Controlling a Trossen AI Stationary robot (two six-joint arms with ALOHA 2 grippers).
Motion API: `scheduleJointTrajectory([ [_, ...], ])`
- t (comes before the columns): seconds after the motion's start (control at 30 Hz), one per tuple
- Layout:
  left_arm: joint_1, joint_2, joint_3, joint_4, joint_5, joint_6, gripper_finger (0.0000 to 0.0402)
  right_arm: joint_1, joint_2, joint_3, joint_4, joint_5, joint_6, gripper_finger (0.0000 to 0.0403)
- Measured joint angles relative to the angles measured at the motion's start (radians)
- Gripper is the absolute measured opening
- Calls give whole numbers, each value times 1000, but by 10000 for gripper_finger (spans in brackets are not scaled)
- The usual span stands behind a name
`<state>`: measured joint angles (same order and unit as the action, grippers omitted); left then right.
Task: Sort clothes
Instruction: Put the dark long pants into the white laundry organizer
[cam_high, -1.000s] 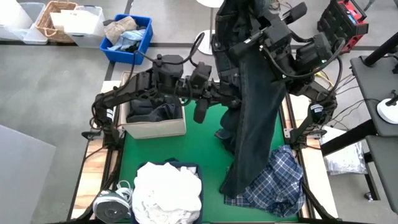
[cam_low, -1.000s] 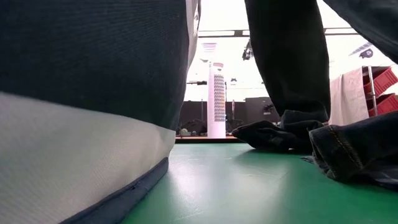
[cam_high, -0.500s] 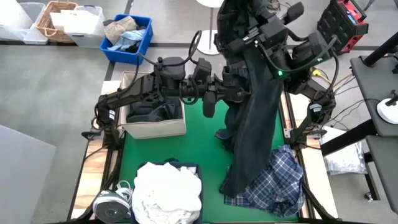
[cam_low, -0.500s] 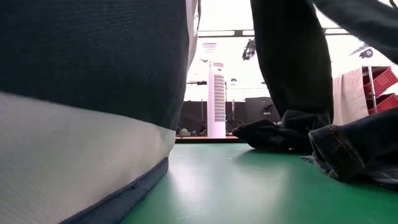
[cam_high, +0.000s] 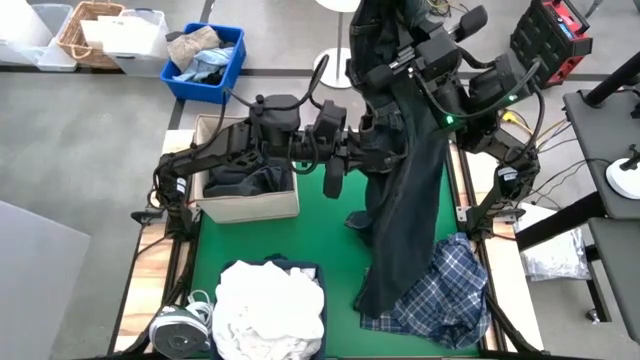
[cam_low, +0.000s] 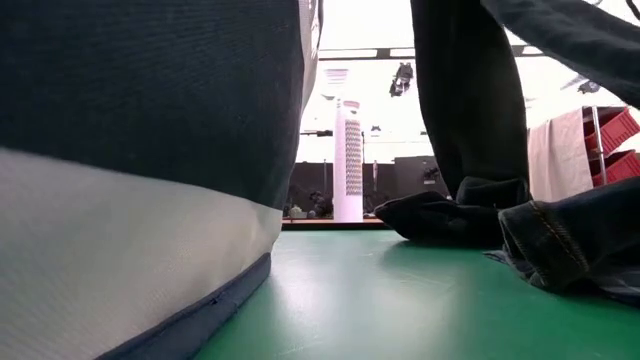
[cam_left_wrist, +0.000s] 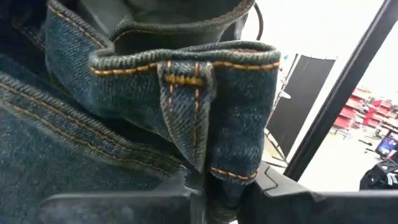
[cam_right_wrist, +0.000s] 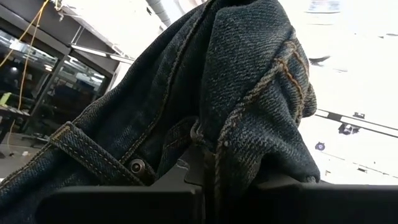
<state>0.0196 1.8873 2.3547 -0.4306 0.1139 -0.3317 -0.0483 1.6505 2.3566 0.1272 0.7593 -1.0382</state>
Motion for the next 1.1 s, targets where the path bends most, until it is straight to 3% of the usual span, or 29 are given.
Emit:
scheduleJointTrajectory([
  [0.1, 0, 0, 1, -34, 33, 6, 37, 0, 0, -1, 0, 0, 0, 22],
  [0.2, -2, 0, 0, -70, 54, -2, 71, 0, 1, -1, 0, 0, 0, 22],
  [0.47, -4, 3, 0, -66, 3, 8, 228, 0, 3, -1, 0, 0, -2, 22],
  [0.6, -5, 16, -6, -59, -92, 20, 278, 0, 3, -1, 1, 0, 11, 22],
  [0.77, -3, 64, -8, -56, -177, 68, 292, 0, 4, -1, -1, 1, 16, 22],
  [0.97, -3, 101, 0, -21, -353, 69, 285, 2, 5, -1, 1, 2, 16, 22],
  [1.1, 7, 126, 0, 34, -371, 138, 275, 2, 5, -1, 1, 3, 16, 23],
])
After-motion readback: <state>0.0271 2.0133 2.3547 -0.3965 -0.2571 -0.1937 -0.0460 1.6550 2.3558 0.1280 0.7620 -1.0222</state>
